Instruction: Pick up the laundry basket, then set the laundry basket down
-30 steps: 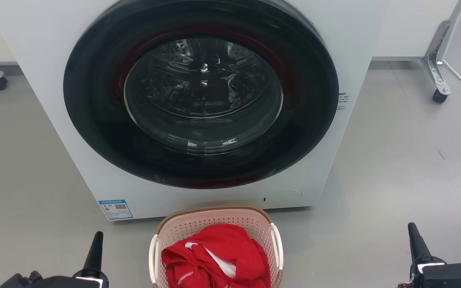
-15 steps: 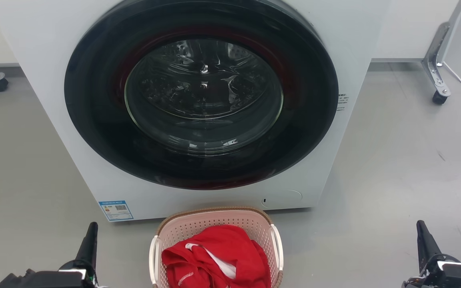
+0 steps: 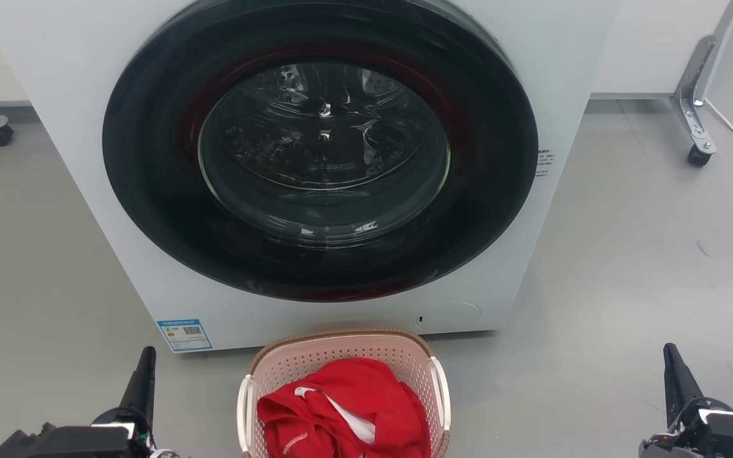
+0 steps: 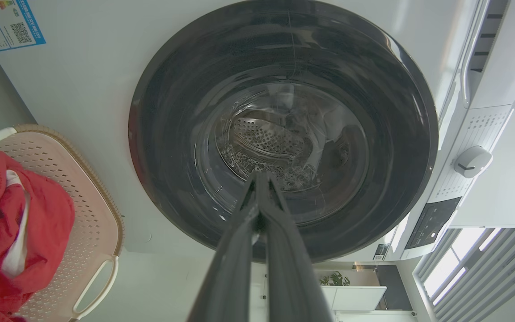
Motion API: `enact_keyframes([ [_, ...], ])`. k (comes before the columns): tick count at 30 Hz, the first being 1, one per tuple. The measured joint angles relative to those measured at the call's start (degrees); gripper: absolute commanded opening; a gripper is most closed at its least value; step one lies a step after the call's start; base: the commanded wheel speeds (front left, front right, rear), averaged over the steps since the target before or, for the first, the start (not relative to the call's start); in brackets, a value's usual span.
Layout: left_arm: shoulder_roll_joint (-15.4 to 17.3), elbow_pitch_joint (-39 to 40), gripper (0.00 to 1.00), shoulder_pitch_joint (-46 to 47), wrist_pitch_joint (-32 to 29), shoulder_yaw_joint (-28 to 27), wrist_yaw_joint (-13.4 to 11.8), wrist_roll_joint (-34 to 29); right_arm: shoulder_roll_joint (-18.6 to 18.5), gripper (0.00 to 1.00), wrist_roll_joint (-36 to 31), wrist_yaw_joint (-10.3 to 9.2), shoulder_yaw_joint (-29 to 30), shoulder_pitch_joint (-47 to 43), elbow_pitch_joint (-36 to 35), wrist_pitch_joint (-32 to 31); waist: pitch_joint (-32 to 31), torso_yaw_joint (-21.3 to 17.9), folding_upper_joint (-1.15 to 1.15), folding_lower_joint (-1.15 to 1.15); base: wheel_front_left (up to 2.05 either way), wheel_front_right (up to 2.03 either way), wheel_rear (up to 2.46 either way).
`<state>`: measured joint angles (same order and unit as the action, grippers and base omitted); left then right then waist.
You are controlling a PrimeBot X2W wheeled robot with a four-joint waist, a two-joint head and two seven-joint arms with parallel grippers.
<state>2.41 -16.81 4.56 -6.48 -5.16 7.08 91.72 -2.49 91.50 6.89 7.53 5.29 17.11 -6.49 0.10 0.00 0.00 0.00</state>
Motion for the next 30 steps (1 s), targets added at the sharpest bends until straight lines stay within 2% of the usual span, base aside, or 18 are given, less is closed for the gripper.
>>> enact_keyframes([
  [30,0.0,-0.1,0.00,0.0,0.0,0.0,0.0,0.0,0.0,0.00,0.0,0.00,0.0,0.0,0.0,0.0,0.0,0.0,0.00,0.00,0.00,0.00,0.00],
])
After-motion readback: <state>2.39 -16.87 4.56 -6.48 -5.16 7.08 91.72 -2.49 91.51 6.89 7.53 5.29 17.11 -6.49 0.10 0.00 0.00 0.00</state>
